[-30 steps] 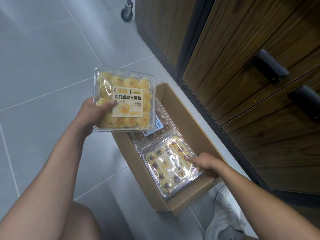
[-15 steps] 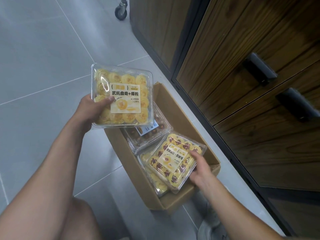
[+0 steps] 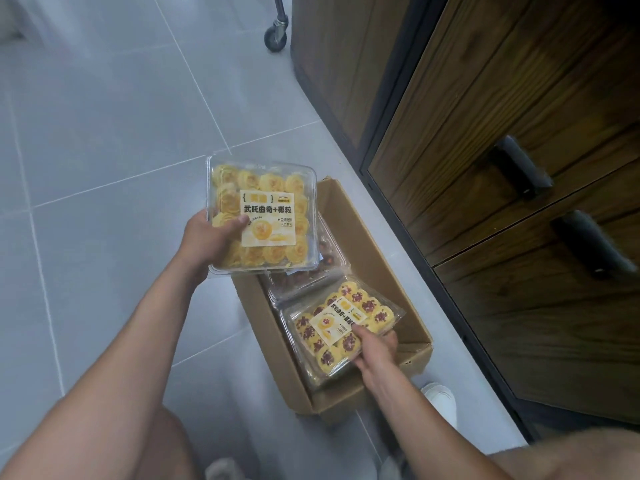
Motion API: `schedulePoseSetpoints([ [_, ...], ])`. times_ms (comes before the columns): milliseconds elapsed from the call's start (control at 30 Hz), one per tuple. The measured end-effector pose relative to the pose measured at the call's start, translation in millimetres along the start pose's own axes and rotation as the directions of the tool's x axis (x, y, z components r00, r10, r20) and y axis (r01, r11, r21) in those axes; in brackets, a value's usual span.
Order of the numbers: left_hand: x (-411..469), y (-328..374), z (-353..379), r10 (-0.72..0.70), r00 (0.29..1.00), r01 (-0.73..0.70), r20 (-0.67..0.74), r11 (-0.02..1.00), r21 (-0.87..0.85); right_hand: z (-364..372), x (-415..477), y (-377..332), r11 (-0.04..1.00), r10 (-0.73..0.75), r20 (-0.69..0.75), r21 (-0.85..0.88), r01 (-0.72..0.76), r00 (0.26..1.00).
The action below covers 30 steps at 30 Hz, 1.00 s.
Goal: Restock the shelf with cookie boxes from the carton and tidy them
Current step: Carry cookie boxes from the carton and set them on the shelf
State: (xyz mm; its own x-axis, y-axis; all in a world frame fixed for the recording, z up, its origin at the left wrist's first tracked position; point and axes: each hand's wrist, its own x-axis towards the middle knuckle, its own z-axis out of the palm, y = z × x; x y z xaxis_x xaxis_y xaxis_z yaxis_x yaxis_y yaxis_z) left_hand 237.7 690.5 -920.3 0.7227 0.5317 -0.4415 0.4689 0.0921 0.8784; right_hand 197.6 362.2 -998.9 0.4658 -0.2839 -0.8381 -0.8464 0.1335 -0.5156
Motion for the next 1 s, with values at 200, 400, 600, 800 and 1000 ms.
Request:
schedulePoseSetpoints([
  [200,-61.4,45.6,-30.8,-0.089,0.99,0.093,-0.108,0.995,0.03,-29.9,-66.7,-47.1,0.994,-0.002,-0.01,-0.112,0.001,1.0],
  [400,-140.5,146.4,-79.6,-0.112,0.977,0.121,-0.183,0.992,0.037,-62.2,-178.6,-122.5,0.99,0.027,0.049,-0.138,-0.02,0.998],
  [600,-217.7,265.0,-137.8,-0.107,0.975,0.122,-0.193,0.99,0.065,-82.5,-318.7,-209.3,0.992,-0.049,0.218,-0.106,0.074,0.975],
  [800,-271.8,373.3,-197.9,-0.075,0.987,0.093,-0.143,0.988,0.124,-98.3,-446.8,-288.7,0.973,-0.204,0.318,-0.038,0.227,0.926],
  [1000,-298.5,460.8,-221.5,0.044,0.997,-0.035,-0.066,0.989,0.141,-116.7,-540.2,-355.2,0.926,-0.373,0.321,0.076,0.369,0.871],
])
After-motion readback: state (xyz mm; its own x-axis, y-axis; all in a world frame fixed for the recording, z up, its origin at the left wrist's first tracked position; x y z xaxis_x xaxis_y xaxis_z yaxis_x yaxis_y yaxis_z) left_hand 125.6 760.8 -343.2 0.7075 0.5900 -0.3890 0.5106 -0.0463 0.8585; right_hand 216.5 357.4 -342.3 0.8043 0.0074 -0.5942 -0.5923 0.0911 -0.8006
